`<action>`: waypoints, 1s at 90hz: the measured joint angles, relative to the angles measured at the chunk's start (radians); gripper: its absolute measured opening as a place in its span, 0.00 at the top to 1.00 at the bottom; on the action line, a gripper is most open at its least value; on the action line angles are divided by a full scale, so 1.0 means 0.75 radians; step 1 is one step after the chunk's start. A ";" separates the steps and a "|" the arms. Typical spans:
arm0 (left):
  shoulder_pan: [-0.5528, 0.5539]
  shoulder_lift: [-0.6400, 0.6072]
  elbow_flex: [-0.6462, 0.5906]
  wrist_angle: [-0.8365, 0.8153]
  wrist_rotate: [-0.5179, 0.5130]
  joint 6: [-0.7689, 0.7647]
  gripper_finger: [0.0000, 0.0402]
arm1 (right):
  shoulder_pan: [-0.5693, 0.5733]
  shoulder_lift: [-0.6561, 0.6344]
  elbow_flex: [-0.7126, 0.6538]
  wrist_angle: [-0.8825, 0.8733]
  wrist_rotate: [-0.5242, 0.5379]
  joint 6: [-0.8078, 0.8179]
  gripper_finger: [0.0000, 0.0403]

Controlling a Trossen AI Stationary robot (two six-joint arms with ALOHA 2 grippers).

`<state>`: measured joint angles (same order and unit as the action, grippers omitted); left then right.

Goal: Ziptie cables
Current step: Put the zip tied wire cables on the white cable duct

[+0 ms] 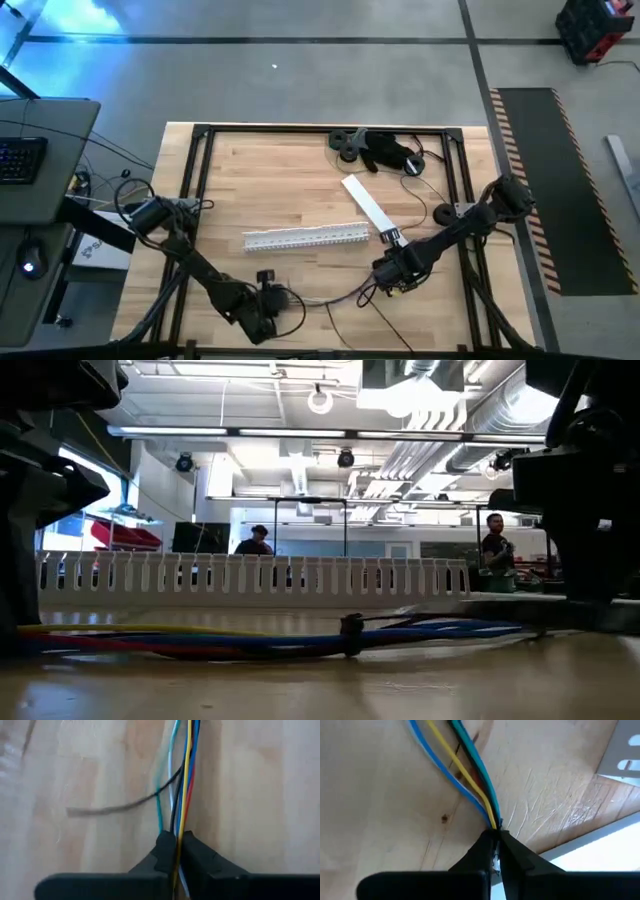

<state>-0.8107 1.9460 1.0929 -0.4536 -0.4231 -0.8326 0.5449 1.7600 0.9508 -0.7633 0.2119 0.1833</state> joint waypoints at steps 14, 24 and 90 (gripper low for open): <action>-0.023 -0.068 -0.013 -0.054 -0.022 0.080 0.97 | -0.003 -0.001 -0.001 0.018 0.016 -0.001 1.00; -0.023 -0.117 -0.012 -0.049 0.043 0.107 0.90 | -0.003 -0.002 -0.001 0.027 0.018 0.012 1.00; 0.161 -0.089 -0.143 0.201 0.342 0.151 0.43 | -0.001 -0.006 0.002 0.072 0.021 0.129 1.00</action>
<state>-0.6900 1.8789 0.9859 -0.3026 -0.1668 -0.7194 0.5446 1.7557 0.9524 -0.7093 0.2280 0.2802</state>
